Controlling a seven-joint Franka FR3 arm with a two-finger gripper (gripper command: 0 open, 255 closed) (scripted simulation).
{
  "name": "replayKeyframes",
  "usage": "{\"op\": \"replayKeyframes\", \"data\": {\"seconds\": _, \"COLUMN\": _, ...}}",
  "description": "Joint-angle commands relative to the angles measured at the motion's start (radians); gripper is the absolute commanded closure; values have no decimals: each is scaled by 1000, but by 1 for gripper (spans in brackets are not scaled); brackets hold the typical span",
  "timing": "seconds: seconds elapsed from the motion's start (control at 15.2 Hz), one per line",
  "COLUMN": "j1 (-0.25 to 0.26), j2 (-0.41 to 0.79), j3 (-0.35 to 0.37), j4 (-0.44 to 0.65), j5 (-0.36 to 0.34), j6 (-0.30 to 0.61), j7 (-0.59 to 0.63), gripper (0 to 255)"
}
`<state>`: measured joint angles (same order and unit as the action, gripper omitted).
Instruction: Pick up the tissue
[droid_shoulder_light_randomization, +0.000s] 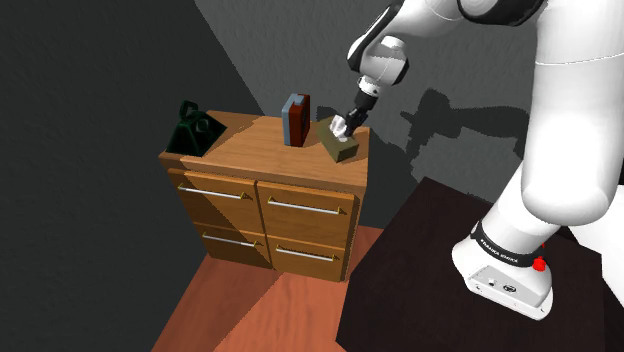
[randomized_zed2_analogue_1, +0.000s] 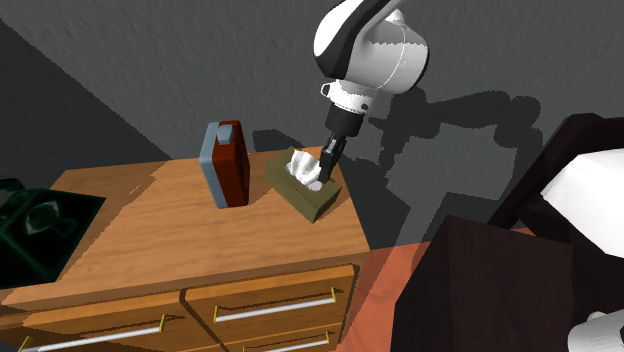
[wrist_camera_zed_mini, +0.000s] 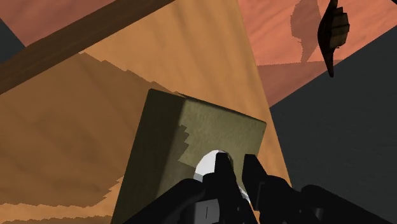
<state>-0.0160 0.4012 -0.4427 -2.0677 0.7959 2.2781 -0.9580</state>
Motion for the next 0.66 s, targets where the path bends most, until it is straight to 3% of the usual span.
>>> {"op": "replayKeyframes", "data": {"seconds": 0.0, "j1": 6, "j2": -20, "j3": -9, "j4": -1, "j5": -19, "j6": -13, "j7": 18, "gripper": 255}}
{"op": "replayKeyframes", "data": {"seconds": 0.59, "j1": 24, "j2": -92, "j3": -36, "j4": 3, "j5": -88, "j6": -62, "j7": 83, "gripper": 255}}
